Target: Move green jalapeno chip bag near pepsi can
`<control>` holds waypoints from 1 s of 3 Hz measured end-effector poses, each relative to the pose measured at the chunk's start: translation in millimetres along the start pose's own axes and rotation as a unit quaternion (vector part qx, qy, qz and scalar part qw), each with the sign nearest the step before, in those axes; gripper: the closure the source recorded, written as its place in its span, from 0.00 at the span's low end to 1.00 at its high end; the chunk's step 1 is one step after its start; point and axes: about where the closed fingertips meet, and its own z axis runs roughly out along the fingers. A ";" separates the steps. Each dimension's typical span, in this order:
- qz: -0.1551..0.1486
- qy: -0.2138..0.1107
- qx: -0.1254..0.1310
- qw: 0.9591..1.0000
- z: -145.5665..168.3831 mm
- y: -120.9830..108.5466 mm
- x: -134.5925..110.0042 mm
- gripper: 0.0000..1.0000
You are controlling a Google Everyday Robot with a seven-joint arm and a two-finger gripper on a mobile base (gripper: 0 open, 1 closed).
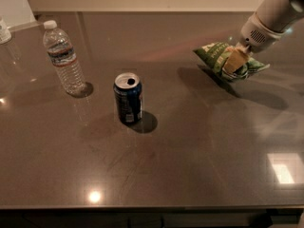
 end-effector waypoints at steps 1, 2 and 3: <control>-0.027 -0.011 -0.042 0.999 -12.6 40.7 -9.7 1.00; -0.046 -0.021 -0.082 0.995 -14.4 77.1 -18.7 1.00; -0.060 -0.031 -0.115 0.991 -7.0 108.7 -28.4 1.00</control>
Offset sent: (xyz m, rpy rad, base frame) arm -0.0922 0.0921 0.0218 0.1675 0.1364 0.2317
